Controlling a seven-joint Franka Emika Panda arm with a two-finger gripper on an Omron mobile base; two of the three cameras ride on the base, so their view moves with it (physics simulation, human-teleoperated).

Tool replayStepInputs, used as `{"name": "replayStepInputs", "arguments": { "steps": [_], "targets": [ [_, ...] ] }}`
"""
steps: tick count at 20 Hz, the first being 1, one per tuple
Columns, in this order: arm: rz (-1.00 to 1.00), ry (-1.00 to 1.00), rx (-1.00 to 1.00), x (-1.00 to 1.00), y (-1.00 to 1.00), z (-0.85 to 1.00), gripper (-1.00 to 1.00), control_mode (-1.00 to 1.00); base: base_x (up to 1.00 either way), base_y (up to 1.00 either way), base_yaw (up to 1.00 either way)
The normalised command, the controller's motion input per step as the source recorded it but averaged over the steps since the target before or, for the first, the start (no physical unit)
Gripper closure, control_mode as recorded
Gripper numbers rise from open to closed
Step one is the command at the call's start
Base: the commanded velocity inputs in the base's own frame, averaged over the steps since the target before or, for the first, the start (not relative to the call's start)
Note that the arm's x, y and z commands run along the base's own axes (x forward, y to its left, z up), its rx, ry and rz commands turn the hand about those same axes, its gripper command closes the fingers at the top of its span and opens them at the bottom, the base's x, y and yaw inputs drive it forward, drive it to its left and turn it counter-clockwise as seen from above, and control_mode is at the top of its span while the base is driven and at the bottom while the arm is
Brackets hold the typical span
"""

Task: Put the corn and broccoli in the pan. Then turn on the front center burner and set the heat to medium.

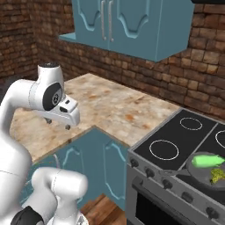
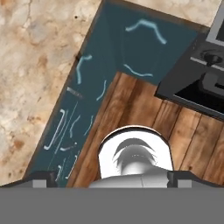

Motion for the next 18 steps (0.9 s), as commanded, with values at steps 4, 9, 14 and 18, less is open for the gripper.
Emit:
{"name": "replayStepInputs", "arguments": {
  "steps": [4,9,14,18],
  "targets": [
    [0.0,0.0,0.0,0.0,0.0,0.0,-1.0,1.0,-0.41,0.0,-0.53],
    [0.0,0.0,0.0,0.0,0.0,0.0,-1.0,1.0,0.01,-0.35,-0.32],
    [0.0,0.0,0.0,0.0,0.0,0.0,-1.0,1.0,0.02,-0.79,-0.1],
    [0.0,0.0,0.0,0.0,0.0,0.0,-1.0,1.0,-0.02,-0.65,-0.2]
  ]
}}
